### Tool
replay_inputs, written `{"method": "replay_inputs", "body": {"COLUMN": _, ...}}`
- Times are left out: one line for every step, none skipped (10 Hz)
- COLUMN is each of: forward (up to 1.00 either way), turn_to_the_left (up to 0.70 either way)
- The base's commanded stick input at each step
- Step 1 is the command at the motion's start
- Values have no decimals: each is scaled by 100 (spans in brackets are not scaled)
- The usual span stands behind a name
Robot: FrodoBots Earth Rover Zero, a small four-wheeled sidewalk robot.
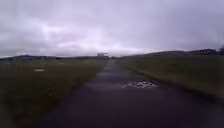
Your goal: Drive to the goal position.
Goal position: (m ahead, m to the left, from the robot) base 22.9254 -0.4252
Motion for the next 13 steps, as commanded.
{"method": "replay_inputs", "body": {"forward": 100, "turn_to_the_left": 0}}
{"method": "replay_inputs", "body": {"forward": 100, "turn_to_the_left": 0}}
{"method": "replay_inputs", "body": {"forward": 100, "turn_to_the_left": 0}}
{"method": "replay_inputs", "body": {"forward": 100, "turn_to_the_left": 0}}
{"method": "replay_inputs", "body": {"forward": 100, "turn_to_the_left": 0}}
{"method": "replay_inputs", "body": {"forward": 100, "turn_to_the_left": 0}}
{"method": "replay_inputs", "body": {"forward": 100, "turn_to_the_left": 0}}
{"method": "replay_inputs", "body": {"forward": 100, "turn_to_the_left": 0}}
{"method": "replay_inputs", "body": {"forward": 100, "turn_to_the_left": 0}}
{"method": "replay_inputs", "body": {"forward": 100, "turn_to_the_left": 0}}
{"method": "replay_inputs", "body": {"forward": 100, "turn_to_the_left": 0}}
{"method": "replay_inputs", "body": {"forward": 100, "turn_to_the_left": 0}}
{"method": "replay_inputs", "body": {"forward": 100, "turn_to_the_left": 0}}
